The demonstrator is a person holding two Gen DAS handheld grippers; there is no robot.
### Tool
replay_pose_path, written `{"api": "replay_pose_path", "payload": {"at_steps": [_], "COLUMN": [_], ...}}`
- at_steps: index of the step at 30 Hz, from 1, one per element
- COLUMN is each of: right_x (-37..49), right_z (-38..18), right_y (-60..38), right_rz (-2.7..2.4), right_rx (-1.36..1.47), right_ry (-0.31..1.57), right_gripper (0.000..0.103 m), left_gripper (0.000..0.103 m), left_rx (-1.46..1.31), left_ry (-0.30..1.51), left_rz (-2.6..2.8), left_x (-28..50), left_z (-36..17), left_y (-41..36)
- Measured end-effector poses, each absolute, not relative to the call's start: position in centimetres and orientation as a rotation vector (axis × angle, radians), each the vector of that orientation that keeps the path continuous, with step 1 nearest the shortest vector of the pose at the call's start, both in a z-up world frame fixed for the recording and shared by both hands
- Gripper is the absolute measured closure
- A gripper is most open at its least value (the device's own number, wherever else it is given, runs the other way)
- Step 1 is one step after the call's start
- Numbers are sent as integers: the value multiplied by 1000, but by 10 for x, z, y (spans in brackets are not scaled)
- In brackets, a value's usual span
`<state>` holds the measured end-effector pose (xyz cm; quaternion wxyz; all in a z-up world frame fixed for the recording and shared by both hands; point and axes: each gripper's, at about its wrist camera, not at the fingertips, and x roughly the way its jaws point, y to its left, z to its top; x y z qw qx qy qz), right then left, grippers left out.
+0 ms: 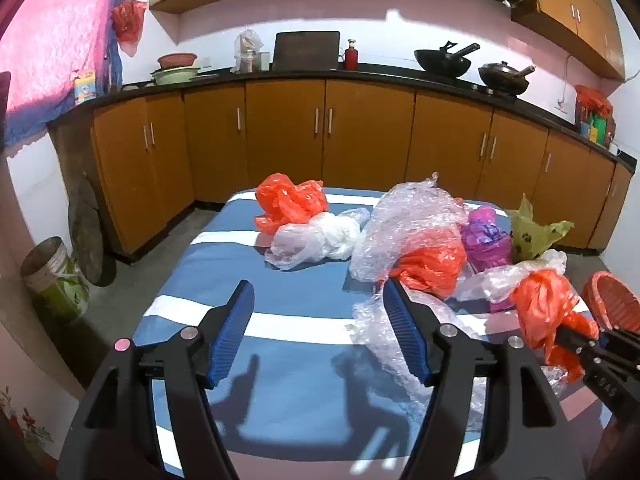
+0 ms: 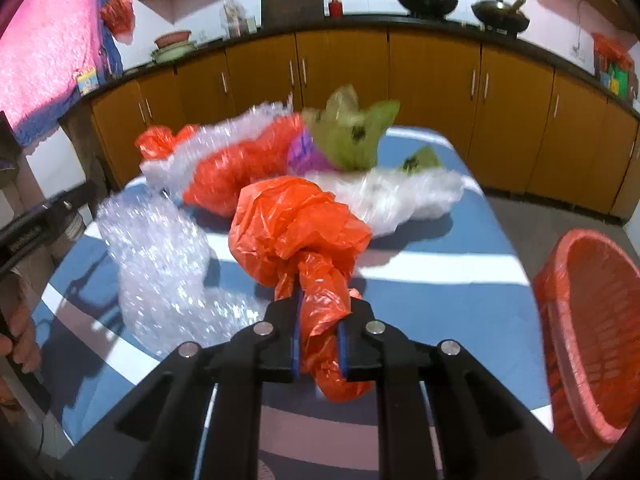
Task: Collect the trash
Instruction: 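Grasp the large red bag with the right tool and lift it, then grasp the clear bubble-wrap with the left tool while the right tool holds the red bag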
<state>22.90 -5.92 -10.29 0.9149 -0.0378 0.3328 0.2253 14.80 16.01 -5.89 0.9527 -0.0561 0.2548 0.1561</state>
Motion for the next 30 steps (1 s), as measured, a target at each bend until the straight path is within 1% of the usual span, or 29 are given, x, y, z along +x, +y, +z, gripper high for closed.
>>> {"api": "replay_pose_path", "payload": {"at_steps": [12, 21, 23, 25, 26, 27, 28, 30], "right_x": [216, 229, 228, 229, 229, 229, 229, 229], "right_z": [-57, -49, -50, -51, -51, -51, -51, -51], "right_y": [-70, -85, -85, -86, -88, -88, -89, -89], "right_rz": [504, 436, 427, 419, 415, 412, 409, 405], "right_rx": [3, 31, 30, 30, 32, 33, 35, 37], "right_ry": [554, 549, 552, 554, 555, 555, 555, 554], "right_gripper": [89, 89, 89, 89, 89, 89, 89, 89], "left_gripper": [30, 30, 37, 57, 63, 76, 83, 88], "left_rx": [-102, -67, -68, -78, -85, -86, -82, -79], "left_ry": [565, 694, 710, 730, 738, 745, 755, 757], "left_rz": [260, 157, 141, 123, 119, 120, 123, 132], "left_x": [163, 185, 186, 188, 190, 190, 191, 190], "left_z": [-64, -89, -93, -96, -97, -98, -99, -98], "left_y": [148, 132, 130, 130, 130, 130, 130, 130]}}
